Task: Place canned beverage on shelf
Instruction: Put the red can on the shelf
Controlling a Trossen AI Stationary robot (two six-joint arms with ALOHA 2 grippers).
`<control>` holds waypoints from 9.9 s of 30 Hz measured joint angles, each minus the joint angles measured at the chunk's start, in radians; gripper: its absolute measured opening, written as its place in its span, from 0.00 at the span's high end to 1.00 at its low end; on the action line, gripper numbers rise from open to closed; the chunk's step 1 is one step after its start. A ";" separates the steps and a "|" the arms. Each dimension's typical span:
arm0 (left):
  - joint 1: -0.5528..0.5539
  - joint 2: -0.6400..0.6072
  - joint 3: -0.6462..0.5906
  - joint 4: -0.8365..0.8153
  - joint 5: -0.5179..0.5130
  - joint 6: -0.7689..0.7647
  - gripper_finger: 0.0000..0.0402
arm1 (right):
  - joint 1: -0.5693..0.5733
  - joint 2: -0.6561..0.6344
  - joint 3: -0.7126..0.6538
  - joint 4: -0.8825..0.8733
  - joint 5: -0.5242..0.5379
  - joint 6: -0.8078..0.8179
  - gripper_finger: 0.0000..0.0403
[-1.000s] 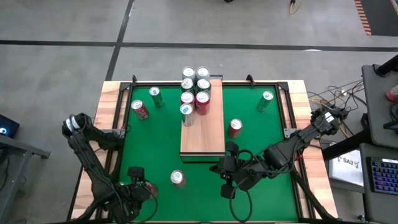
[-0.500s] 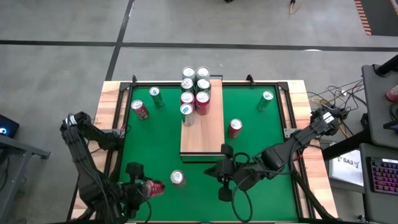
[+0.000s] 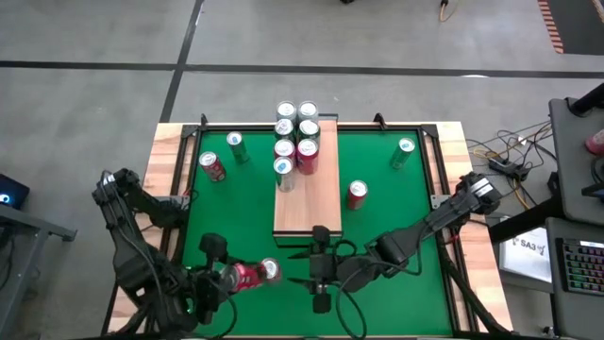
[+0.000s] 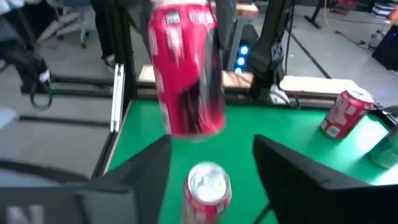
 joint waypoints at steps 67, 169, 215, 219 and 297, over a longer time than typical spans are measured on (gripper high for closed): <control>0.137 -0.303 -0.225 0.338 -0.211 0.393 0.08 | -0.227 -0.003 0.054 -0.149 -0.094 -0.082 0.28; 0.140 -1.123 -1.126 1.298 -0.076 1.065 0.08 | -0.302 -0.166 -0.683 0.881 0.028 -0.016 0.11; 0.140 -1.134 -1.126 1.278 -0.077 1.066 0.08 | -0.274 -0.238 -0.195 -0.318 0.085 0.322 0.66; 0.140 -1.136 -1.126 1.275 -0.077 1.069 0.08 | -0.274 -0.233 -0.131 -0.312 0.117 0.277 0.73; 0.140 -1.155 -1.126 1.277 -0.076 1.074 0.08 | -0.289 -0.012 0.068 -0.183 0.081 0.155 0.97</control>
